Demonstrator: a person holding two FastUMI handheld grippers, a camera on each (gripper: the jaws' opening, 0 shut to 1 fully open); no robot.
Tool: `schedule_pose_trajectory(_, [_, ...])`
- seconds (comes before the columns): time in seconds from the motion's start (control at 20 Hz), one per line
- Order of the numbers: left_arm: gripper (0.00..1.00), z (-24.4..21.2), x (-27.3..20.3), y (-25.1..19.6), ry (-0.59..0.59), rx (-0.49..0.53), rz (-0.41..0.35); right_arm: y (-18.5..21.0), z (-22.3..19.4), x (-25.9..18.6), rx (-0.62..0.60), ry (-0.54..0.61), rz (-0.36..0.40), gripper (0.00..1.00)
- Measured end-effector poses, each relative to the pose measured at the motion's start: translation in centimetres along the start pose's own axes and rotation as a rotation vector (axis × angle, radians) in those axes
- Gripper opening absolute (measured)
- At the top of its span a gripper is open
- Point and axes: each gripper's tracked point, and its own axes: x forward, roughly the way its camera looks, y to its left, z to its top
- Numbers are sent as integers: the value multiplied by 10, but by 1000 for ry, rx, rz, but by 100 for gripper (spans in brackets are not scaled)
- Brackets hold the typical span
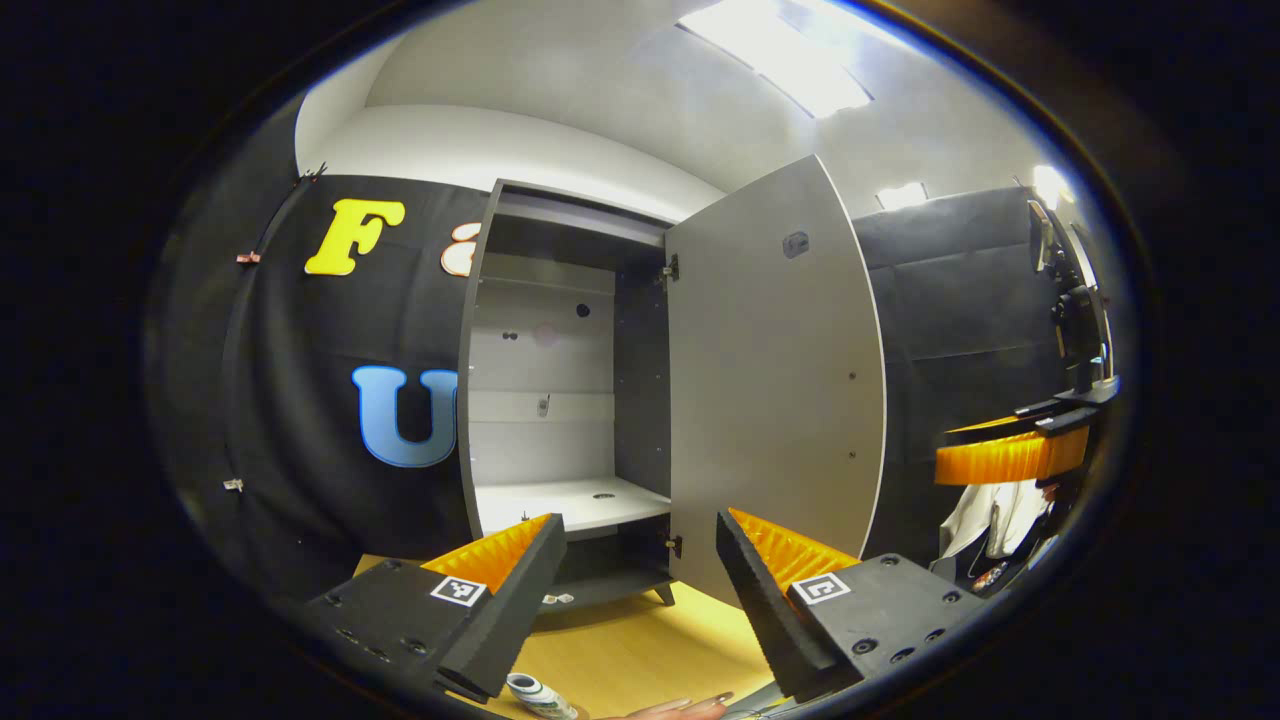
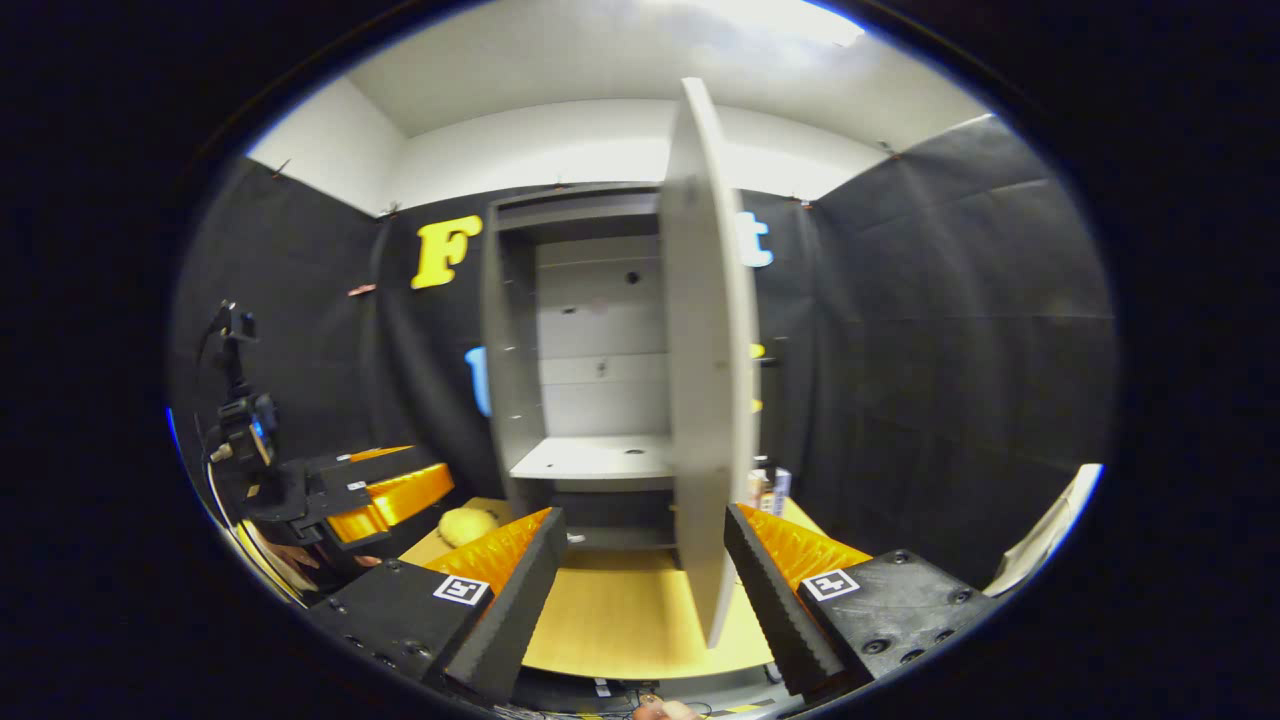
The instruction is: Open the cabinet door with the right hand, grasp the bottle in the cabinet with the left hand and place it on the coaster, then close the cabinet door with the right hand.
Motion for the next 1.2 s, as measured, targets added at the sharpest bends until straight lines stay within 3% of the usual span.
schedule_pose_trajectory(0.1, [96,0,10,-10,10,-49,-35,-31,15,4,37,-41,-43,100])
schedule_pose_trajectory(0.15, [96,2,12,-8,10,-56,-37,-42,18,12,40,-56,-55,95])
schedule_pose_trajectory(0.25, [95,8,15,-3,9,-33,-21,-61,22,28,29,-68,-59,95])
schedule_pose_trajectory(0.3, [94,9,15,-6,6,-14,-10,-65,26,37,24,-72,-46,100])
schedule_pose_trajectory(0.65, [96,7,34,-4,20,1,104,-78,39,103,-2,-92,75,98])
schedule_pose_trajectory(0.9, [94,9,56,-10,19,35,189,-44,33,108,2,-38,271,95])
schedule_pose_trajectory(1.1, [96,5,61,-5,25,20,223,17,19,112,38,8,434,96])
schedule_pose_trajectory(1.2, [95,-2,62,5,39,20,222,45,17,115,24,18,475,96])
